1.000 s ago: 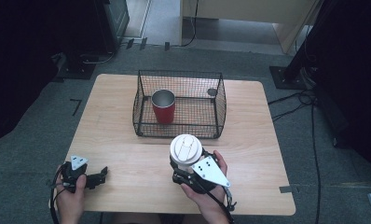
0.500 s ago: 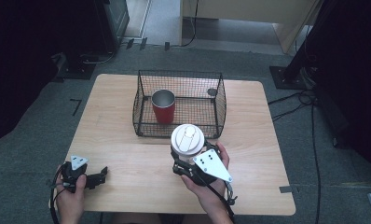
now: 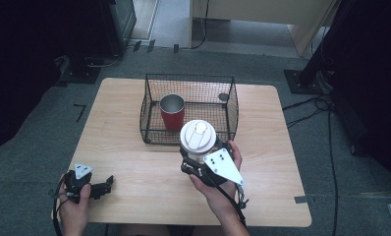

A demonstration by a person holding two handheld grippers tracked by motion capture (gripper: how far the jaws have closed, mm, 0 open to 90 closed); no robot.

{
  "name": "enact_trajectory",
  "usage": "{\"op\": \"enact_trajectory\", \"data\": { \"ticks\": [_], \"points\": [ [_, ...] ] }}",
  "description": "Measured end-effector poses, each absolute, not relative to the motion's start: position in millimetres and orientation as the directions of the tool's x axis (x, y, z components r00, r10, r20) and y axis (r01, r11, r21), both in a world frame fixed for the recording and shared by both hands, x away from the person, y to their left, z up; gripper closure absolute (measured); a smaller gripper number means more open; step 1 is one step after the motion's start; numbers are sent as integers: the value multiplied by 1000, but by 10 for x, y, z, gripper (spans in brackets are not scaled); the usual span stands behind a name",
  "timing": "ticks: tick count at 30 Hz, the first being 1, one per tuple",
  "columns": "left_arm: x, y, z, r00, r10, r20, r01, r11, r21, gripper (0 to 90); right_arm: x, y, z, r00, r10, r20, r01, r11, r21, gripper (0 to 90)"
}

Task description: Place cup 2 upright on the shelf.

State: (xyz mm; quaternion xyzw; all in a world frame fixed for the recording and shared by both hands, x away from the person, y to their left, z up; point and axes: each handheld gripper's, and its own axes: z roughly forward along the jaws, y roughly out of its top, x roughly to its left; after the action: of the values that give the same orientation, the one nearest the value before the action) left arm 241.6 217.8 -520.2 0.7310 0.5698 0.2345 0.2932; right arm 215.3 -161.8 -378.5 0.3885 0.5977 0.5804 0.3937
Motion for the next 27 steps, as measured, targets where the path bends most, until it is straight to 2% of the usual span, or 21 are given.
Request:
{"op": "enact_trajectory", "data": {
  "ticks": [14,27],
  "points": [
    [2416,2176,-5203,240,971,8,695,-177,697,21,2337,-1546,-3609,-370,927,-56,-64,35,997,163],
    [2416,2178,-5202,241,971,9,696,-179,695,21,2560,-1607,-3508,-330,942,-58,-88,31,996,162]
  ]
}}
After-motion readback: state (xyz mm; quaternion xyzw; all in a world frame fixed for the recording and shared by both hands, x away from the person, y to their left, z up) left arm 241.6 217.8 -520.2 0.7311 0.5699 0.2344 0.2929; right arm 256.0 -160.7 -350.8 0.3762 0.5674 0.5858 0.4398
